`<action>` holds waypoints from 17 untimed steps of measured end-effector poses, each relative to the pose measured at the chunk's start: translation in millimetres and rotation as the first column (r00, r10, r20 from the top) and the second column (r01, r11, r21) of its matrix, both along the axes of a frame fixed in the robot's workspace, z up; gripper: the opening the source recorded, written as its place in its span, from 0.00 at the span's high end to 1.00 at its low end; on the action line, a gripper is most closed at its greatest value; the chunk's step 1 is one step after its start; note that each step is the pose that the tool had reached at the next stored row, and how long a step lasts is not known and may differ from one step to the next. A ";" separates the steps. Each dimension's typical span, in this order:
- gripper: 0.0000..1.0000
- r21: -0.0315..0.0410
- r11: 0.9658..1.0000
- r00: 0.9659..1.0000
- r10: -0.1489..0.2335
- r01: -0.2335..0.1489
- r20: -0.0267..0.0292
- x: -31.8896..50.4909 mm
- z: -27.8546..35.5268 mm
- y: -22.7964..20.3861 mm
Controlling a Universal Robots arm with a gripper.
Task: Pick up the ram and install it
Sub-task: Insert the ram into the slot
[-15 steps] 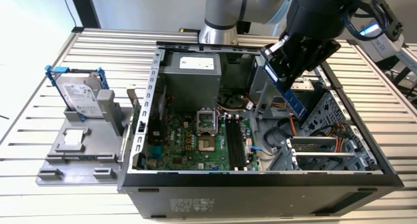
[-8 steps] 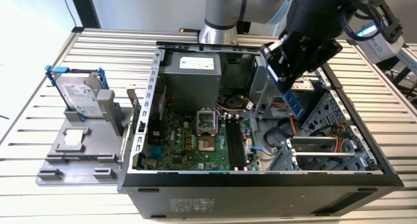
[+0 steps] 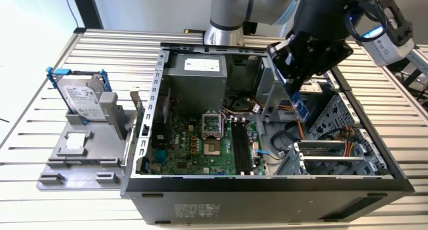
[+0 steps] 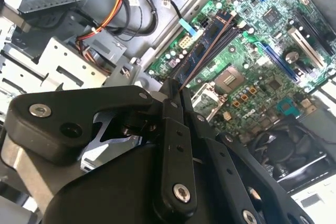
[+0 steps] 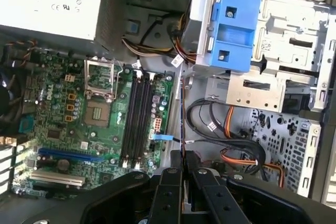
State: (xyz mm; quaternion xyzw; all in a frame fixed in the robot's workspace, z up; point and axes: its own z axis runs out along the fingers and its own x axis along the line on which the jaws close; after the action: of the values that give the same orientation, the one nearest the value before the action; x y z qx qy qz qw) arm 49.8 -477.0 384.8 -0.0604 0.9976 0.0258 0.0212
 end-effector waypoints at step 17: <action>1.00 0.000 0.994 0.994 -0.105 0.105 0.000 -1.9 -0.5 -0.4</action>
State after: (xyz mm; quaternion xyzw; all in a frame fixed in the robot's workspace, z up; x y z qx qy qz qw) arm 47.9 -477.4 384.3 -0.0078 0.9994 0.0247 0.0224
